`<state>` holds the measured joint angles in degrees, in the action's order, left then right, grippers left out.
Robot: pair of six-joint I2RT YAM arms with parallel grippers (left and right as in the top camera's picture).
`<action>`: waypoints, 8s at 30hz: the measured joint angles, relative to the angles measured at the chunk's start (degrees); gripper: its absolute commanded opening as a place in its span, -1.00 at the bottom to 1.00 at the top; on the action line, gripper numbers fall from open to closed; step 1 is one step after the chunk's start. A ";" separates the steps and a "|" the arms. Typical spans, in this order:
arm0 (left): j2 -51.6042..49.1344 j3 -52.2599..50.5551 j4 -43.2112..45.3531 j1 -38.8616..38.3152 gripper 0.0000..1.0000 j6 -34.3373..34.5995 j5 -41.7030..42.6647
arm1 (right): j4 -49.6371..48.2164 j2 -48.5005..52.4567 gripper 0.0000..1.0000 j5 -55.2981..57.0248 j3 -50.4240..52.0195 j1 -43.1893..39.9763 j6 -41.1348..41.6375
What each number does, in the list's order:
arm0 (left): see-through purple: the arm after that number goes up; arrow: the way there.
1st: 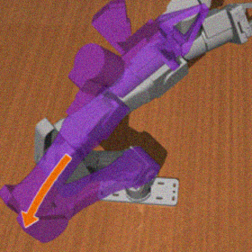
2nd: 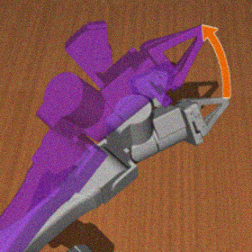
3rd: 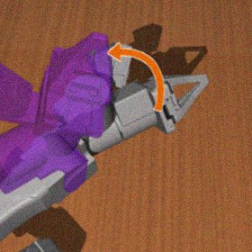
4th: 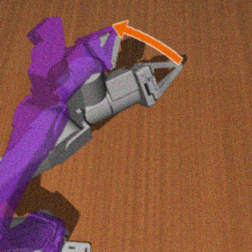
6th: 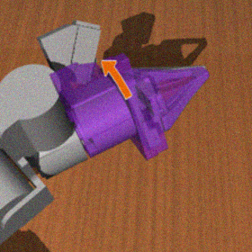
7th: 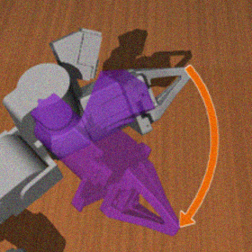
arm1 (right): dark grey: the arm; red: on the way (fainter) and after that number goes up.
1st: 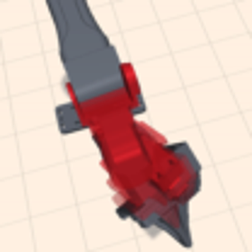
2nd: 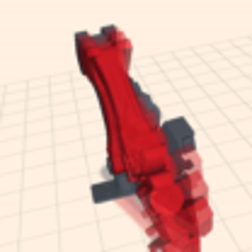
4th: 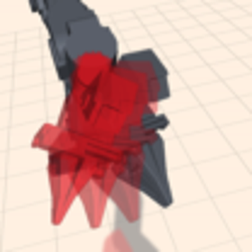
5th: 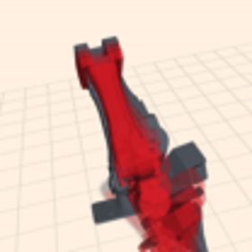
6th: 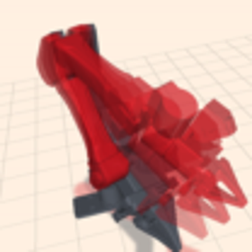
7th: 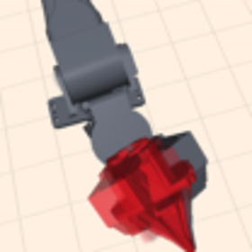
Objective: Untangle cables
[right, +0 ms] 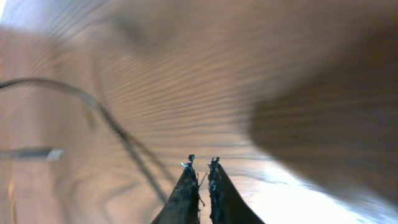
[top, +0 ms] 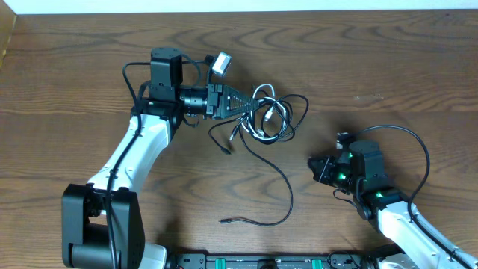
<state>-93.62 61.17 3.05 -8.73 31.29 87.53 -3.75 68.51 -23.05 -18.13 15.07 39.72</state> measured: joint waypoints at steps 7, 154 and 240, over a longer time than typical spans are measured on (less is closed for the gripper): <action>0.00 0.00 -0.02 0.00 -0.85 -3.61 -0.90 | -12.04 0.02 -0.41 -16.52 0.09 0.00 -6.43; 1.62 -3.06 -16.33 -32.61 -0.85 -10.43 -79.69 | 3.74 -0.28 -0.98 3.54 -2.08 2.64 20.68; 16.94 -3.91 -27.76 -20.41 -0.73 -33.27 -25.05 | -9.03 -18.16 -0.10 -7.96 0.20 -1.31 -15.67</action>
<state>-76.69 57.25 -24.71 -29.15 -1.98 62.48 -12.78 50.35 -31.00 -17.93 13.76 24.05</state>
